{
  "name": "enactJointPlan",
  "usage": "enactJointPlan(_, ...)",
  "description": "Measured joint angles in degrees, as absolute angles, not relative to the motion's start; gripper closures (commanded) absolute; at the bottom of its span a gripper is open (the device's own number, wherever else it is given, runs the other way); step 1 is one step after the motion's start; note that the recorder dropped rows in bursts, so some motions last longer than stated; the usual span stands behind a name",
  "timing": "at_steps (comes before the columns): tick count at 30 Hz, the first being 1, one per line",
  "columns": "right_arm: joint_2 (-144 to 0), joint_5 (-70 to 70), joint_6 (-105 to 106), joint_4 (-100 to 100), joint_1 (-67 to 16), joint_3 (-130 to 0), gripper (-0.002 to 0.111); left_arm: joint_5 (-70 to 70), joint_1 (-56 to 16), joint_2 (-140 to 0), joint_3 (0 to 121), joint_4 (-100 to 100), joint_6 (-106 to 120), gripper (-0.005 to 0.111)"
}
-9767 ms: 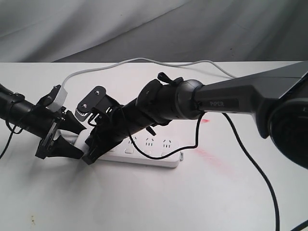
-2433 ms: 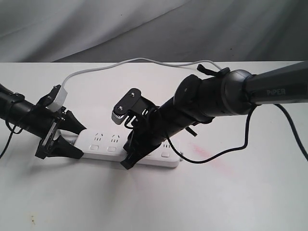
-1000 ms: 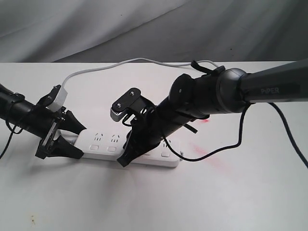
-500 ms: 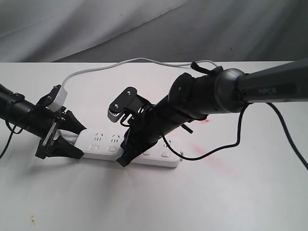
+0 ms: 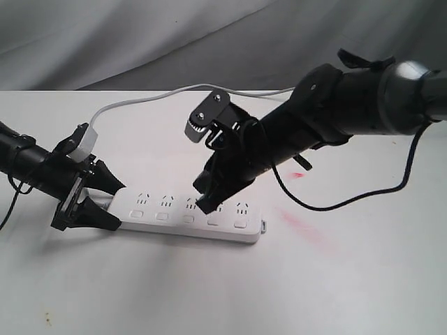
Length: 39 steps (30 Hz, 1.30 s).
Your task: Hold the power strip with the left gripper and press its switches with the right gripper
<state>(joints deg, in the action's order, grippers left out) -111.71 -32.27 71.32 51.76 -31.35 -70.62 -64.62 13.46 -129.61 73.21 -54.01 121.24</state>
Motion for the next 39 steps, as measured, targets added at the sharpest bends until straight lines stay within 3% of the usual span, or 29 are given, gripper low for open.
enactJointPlan(8, -111.7, -30.4, 76.4, 54.5, -31.3, -64.3, 0.108, -64.6, 13.5, -129.6, 73.2, -54.0, 121.2, 0.044)
enactJointPlan(39, -115.3, -27.4, 78.2, 57.1, -31.3, -64.1, 0.108, -64.6, 13.5, -129.6, 73.2, -53.9, 121.2, 0.044)
